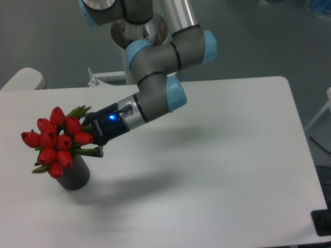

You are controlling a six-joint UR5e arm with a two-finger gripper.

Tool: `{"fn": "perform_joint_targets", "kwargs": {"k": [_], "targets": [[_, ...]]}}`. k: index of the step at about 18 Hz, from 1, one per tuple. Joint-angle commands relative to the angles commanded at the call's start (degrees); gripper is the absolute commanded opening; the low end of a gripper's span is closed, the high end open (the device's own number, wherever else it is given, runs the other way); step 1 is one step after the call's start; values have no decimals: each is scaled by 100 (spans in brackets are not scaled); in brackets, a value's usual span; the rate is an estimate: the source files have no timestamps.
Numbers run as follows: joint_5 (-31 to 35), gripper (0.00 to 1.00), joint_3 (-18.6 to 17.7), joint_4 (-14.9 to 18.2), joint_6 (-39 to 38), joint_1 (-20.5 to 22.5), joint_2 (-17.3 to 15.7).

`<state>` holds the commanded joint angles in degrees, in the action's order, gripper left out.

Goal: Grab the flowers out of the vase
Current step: 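Lift the gripped tulips up out of the black vase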

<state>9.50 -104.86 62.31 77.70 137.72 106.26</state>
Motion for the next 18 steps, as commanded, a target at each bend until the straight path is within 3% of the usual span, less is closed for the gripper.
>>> {"fn": "perform_joint_targets", "kwargs": {"k": [11, 18], "targets": [[-185, 0, 299, 0, -738, 237, -26], [-203, 0, 387, 0, -1081, 439, -219]]}}
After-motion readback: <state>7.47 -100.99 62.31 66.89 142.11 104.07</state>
